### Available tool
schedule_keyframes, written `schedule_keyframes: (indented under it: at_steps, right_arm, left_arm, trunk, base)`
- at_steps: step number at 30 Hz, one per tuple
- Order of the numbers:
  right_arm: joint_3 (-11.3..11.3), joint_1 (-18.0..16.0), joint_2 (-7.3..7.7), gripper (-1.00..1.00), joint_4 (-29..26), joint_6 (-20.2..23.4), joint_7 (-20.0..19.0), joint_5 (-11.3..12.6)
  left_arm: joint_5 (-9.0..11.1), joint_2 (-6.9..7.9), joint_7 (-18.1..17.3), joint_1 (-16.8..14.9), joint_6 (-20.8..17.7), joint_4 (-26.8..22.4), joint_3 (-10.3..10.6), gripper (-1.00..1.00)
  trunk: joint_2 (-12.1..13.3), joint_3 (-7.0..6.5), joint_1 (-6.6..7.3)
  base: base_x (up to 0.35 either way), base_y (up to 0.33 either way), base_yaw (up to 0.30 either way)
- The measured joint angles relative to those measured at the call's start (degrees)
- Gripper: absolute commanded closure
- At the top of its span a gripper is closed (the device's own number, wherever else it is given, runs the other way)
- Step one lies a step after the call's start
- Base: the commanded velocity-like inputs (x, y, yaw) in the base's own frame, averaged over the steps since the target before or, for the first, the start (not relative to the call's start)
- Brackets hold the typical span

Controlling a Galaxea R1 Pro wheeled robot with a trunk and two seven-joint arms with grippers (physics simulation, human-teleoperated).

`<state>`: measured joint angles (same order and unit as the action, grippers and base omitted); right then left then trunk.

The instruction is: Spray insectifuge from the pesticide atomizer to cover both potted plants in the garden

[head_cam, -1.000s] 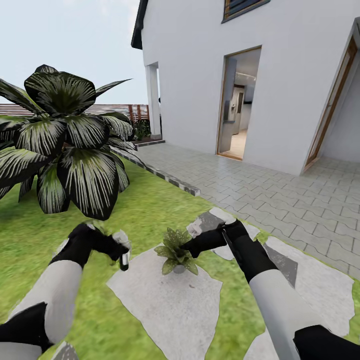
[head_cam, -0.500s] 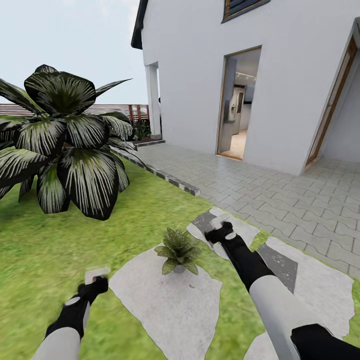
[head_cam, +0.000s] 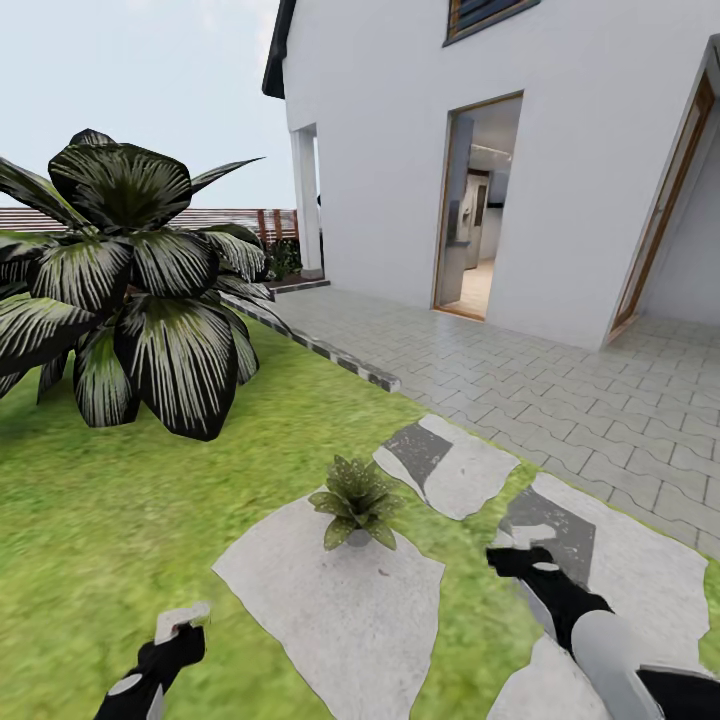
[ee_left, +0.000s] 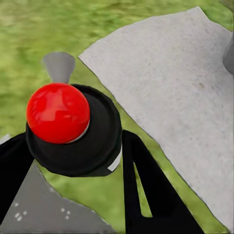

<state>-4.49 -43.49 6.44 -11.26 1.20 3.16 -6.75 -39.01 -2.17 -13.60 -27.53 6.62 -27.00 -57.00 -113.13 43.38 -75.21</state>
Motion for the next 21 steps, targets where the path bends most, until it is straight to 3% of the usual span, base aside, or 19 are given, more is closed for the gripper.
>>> schedule_keyframes:
  at_steps: [2,4,5,21]
  right_arm:
    - [-0.1,0.6,3.53,-1.0,3.5,-0.3,0.0,0.6]
    - [0.0,1.0,5.6,-1.0,5.3,-0.4,-0.1,1.6]
    - [0.0,1.1,5.95,-1.0,5.6,-0.4,-0.1,1.9]
    - [0.0,1.2,6.4,-1.0,6.3,-0.3,-0.1,2.4]
  left_arm:
    - [0.0,0.66,0.0,0.6,0.0,0.3,0.0,1.0]
    - [0.0,0.95,0.0,1.1,0.0,0.4,0.0,1.0]
    - [-0.1,1.0,0.0,1.4,0.0,0.5,0.0,1.0]
    - [-0.2,1.23,-0.1,2.2,0.1,3.3,0.1,1.0]
  trunk:
    - [0.0,0.0,0.0]
    - [0.0,0.0,0.0]
    - [0.0,0.0,0.0]
    - [0.0,0.0,0.0]
  base:
    - [0.0,0.0,0.0]
    - [0.0,0.0,0.0]
    - [0.0,0.0,0.0]
    - [0.0,0.0,0.0]
